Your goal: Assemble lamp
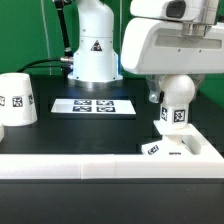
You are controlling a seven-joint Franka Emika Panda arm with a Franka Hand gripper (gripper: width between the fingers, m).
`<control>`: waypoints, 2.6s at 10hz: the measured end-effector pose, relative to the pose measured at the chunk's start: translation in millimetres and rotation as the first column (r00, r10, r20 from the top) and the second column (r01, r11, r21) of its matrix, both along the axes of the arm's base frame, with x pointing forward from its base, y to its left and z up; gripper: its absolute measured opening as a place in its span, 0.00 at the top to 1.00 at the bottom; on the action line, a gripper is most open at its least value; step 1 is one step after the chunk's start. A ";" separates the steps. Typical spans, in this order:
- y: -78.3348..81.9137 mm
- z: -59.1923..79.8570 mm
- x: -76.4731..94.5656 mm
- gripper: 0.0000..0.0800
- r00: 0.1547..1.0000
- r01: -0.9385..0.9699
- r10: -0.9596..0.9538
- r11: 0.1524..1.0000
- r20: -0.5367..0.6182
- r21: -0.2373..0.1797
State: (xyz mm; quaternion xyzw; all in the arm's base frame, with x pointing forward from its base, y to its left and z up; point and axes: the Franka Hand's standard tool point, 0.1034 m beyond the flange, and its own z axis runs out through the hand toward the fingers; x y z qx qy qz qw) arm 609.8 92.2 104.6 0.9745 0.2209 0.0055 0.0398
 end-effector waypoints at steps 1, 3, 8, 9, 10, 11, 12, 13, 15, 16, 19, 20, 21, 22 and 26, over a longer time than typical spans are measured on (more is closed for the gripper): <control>0.3 0.0 -0.1 0.28 0.999 0.039 -0.039 0.999 0.003 0.002; 1.4 0.0 -1.0 0.28 0.970 0.241 -0.242 0.970 0.012 0.018; 4.4 0.7 -3.4 0.28 0.693 0.720 -0.721 0.690 -0.012 0.073; 4.8 0.7 -3.5 0.28 0.639 0.768 -0.769 0.636 -0.012 0.074; 6.4 0.4 -4.0 0.28 0.618 0.785 -0.786 0.616 -0.008 0.072; 5.9 0.5 -3.8 0.28 0.587 0.808 -0.810 0.585 -0.010 0.074; 6.1 0.5 -3.9 0.28 0.519 0.853 -0.854 0.517 -0.013 0.076; 6.3 0.5 -4.0 0.28 0.461 0.885 -0.887 0.458 -0.018 0.079; 7.2 0.7 -5.2 0.28 0.324 0.944 -0.946 0.321 -0.030 0.077; 8.6 1.1 -7.0 0.28 0.190 0.980 -0.980 0.186 -0.053 0.071; 9.3 1.5 -8.2 0.28 -0.106 0.993 -0.987 -0.111 -0.123 0.041; 10.1 1.2 -8.3 0.28 -0.177 0.983 -0.976 -0.182 -0.128 0.032; 12.6 0.6 -8.6 0.28 -0.238 0.970 -0.963 -0.243 -0.126 0.025; 14.6 1.2 -7.7 0.28 -0.324 0.944 -0.938 -0.329 -0.122 0.023; 16.5 1.6 -7.7 0.21 -0.496 0.866 -0.860 -0.500 -0.118 0.002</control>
Offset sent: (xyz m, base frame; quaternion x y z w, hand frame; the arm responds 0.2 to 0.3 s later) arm -0.0111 -0.0071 0.0011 0.0054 -0.0025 0.3213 0.9470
